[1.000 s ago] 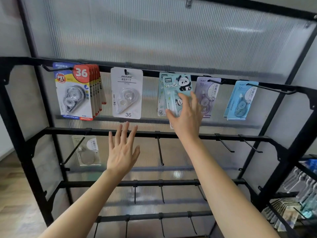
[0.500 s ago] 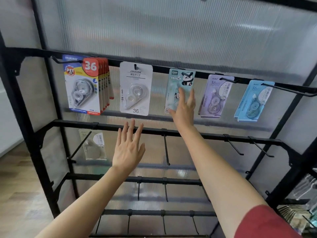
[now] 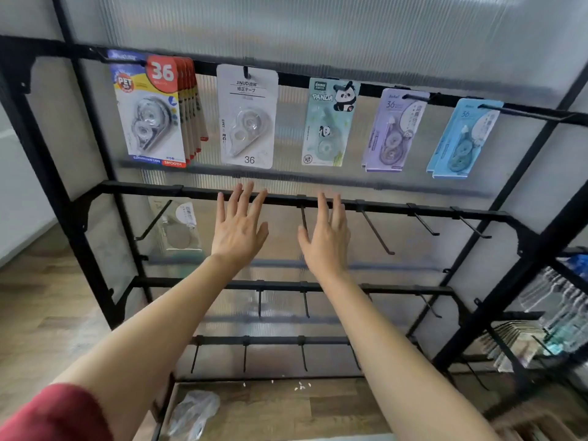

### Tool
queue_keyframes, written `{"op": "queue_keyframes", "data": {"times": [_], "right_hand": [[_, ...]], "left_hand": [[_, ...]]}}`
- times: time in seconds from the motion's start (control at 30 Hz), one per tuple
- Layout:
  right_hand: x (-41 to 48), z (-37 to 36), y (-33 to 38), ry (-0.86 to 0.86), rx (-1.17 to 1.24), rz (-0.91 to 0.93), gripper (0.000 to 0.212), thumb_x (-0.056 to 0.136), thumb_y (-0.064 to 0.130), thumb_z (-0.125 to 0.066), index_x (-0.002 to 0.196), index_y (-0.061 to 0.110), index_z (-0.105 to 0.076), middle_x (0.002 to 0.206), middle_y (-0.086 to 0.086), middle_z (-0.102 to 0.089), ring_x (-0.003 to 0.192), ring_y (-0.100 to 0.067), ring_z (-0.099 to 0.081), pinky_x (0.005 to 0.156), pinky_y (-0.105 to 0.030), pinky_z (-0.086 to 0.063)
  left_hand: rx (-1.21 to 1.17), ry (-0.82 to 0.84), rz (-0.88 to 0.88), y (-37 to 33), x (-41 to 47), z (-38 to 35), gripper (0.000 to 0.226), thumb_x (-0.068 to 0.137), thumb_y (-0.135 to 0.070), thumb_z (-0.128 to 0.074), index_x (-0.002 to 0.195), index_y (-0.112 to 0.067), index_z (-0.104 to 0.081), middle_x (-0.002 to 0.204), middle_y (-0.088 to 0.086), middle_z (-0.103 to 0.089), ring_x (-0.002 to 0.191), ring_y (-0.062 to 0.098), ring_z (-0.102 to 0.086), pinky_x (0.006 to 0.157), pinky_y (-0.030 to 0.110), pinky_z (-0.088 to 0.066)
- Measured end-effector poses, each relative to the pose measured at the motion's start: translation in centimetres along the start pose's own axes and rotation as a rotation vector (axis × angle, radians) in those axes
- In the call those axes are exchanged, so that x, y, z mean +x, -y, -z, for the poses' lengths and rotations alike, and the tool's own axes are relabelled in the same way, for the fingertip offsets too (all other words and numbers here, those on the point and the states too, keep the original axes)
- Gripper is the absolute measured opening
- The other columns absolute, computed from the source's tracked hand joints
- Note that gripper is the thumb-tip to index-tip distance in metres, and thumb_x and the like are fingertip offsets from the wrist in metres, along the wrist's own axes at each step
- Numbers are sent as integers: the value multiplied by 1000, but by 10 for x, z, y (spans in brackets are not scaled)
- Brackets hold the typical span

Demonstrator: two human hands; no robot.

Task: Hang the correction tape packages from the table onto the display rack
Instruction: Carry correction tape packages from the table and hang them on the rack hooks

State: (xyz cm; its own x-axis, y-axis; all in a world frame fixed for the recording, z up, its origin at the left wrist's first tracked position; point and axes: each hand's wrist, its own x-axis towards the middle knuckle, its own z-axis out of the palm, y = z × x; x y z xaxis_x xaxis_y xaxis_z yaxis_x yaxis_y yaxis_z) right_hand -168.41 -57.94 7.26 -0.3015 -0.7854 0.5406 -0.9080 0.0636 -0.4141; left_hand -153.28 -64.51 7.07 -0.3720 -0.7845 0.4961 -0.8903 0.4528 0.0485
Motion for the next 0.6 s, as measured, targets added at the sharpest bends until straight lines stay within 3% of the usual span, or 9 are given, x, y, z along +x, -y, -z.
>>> {"op": "queue_keyframes", "data": {"times": [0.13, 0.27, 0.37, 0.6], "right_hand": [[-44, -8, -9, 67, -24, 12, 68, 97, 33, -48, 152, 19, -11, 159, -14, -5, 145, -32, -10, 115, -44, -17], [-94, -15, -14, 187, -54, 40, 75, 95, 33, -50, 152, 23, -3, 159, -13, -2, 146, -31, -7, 116, -45, -15], [-139, -17, -17, 292, -77, 42, 75, 96, 33, -50, 152, 23, -3, 159, -13, -1, 146, -32, -5, 115, -46, -17], [-250, -2, -24, 618, -159, 100, 73, 96, 34, -48, 152, 27, -2, 159, -10, 3, 145, -32, -7, 114, -51, -15]], "left_hand": [[-79, -34, -35, -9, -45, 2, 66, 97, -33, -41, 152, -20, -6, 159, 11, 0, 146, 28, 9, 114, 44, 14], [-105, 29, -39, -25, -111, -5, 73, 94, -28, -49, 147, -23, 1, 158, 13, -1, 144, 28, 11, 114, 45, 12], [-109, 98, 31, -36, -162, -10, 72, 94, -27, -50, 149, -21, -5, 158, 12, -4, 146, 31, 1, 115, 46, 8], [-59, 272, 323, -51, -306, 3, 74, 93, -34, -48, 152, -24, -5, 160, 6, 0, 146, 25, 5, 114, 50, 9]]}}
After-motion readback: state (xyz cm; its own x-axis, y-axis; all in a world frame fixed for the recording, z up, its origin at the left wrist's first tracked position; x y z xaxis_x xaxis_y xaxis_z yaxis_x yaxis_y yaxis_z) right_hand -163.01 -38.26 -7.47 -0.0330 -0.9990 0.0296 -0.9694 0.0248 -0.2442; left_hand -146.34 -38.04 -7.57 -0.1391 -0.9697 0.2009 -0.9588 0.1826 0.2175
